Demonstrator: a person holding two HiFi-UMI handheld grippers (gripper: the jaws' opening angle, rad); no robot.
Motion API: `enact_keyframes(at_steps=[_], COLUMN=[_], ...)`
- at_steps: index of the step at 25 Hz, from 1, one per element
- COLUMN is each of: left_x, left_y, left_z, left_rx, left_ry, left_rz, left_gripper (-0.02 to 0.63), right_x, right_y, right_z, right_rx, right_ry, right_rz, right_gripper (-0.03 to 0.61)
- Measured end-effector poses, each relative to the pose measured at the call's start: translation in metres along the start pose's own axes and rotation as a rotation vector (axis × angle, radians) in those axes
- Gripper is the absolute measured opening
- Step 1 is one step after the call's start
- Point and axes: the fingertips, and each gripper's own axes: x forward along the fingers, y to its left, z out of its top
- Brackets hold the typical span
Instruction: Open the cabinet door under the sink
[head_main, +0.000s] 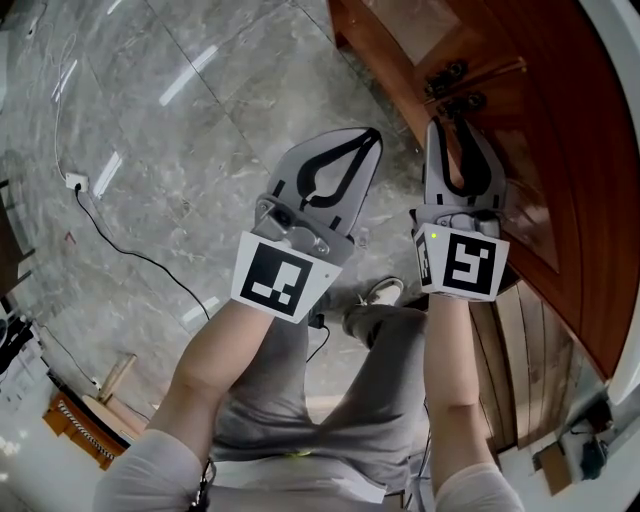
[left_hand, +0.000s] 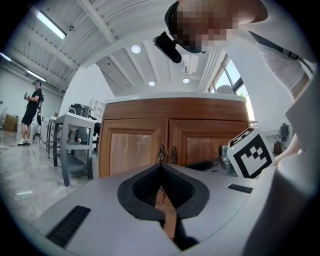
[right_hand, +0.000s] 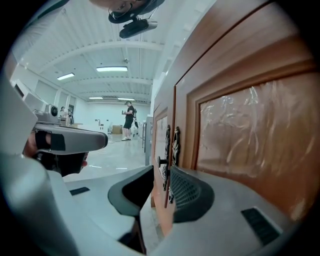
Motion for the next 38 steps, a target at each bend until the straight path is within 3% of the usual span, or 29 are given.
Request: enact_keyframes(at_steps=[19, 38], left_x=[0.012, 0.020], left_y=[0.003, 0.002], left_z=[-0.022, -0.030], left_rx=[0.003, -0.019], left_ry=[0.005, -0.034], left_rz=[-0.015, -0.037], left_gripper=[0.015, 0.014], right_x=[0.009, -0.010], right_y=[-0.004, 0.032], right_z=[-0.004, -0.009], right_rx=[-0.059, -0.017], right_ry=[-0.021, -0.040], right_rz=[-0.047, 0.053], right_gripper=[0.054, 0.051])
